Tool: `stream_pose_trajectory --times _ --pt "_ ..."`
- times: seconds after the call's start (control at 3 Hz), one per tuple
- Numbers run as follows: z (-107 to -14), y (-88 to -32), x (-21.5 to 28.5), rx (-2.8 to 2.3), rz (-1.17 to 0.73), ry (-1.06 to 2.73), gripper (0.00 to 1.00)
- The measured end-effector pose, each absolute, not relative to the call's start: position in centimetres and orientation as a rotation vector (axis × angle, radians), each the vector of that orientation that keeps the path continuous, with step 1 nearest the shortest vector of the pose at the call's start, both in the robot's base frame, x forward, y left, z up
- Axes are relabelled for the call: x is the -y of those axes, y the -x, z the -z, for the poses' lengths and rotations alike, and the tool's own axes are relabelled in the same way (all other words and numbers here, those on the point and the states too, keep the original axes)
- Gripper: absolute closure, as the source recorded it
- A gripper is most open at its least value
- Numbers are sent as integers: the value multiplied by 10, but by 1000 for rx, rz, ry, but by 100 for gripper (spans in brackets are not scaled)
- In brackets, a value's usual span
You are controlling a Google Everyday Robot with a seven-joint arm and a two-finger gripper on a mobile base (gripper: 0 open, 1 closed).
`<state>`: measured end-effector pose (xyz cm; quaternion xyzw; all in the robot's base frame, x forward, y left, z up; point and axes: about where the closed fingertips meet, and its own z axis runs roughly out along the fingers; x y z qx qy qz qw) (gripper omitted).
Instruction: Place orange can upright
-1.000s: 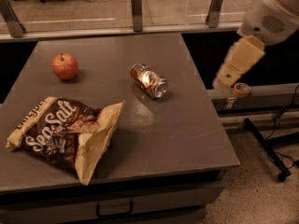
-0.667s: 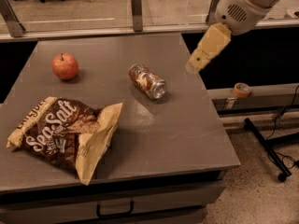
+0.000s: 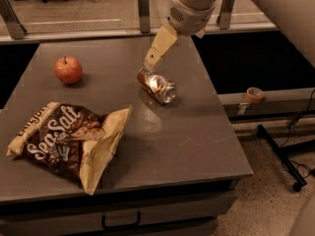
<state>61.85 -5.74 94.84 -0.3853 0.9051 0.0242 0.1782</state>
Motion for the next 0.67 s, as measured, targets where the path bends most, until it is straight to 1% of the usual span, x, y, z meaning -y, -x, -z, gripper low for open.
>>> stream_pose_trajectory --times 0.33,0.67 --pt "-947 -622 47 -2575 -70 1054 0" --pt "-935 -624 48 -2614 -51 1047 0"
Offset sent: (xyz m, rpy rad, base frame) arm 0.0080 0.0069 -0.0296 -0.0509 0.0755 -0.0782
